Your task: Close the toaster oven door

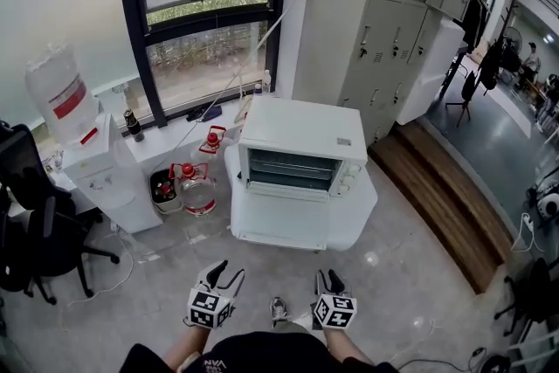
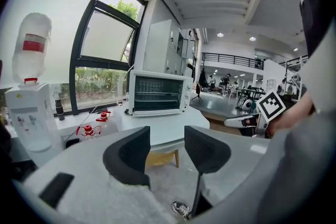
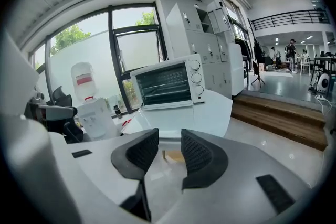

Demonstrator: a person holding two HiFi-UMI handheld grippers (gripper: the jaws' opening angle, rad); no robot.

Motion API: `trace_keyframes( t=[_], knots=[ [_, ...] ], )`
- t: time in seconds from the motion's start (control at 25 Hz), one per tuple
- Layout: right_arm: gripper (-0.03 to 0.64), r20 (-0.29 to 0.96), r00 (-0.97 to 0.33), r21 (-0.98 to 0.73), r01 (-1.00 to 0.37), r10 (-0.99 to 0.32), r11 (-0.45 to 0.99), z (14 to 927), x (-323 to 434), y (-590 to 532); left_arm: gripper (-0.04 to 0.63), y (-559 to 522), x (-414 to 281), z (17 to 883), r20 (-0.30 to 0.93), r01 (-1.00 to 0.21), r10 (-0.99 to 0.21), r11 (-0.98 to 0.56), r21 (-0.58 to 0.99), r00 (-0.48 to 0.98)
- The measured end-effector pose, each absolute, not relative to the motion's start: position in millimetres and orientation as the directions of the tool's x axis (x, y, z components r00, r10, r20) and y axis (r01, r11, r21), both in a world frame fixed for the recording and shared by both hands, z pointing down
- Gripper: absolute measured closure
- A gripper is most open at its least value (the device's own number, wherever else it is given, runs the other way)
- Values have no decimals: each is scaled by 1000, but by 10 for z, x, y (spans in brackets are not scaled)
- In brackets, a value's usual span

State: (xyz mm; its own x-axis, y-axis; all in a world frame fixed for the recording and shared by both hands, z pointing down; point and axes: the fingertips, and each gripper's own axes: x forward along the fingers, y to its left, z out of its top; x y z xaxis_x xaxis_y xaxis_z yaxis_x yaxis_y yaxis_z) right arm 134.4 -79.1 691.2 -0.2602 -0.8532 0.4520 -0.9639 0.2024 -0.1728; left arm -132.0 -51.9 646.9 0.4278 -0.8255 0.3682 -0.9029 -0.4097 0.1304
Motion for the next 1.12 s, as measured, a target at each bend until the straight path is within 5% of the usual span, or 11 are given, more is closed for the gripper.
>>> trace_keyframes(
  t=[1.12],
  knots=[
    [456, 635, -309, -216, -951, -708, 222, 8355, 1407, -1958, 390, -1315, -862, 7155, 540, -931, -766, -351, 102, 348]
  ],
)
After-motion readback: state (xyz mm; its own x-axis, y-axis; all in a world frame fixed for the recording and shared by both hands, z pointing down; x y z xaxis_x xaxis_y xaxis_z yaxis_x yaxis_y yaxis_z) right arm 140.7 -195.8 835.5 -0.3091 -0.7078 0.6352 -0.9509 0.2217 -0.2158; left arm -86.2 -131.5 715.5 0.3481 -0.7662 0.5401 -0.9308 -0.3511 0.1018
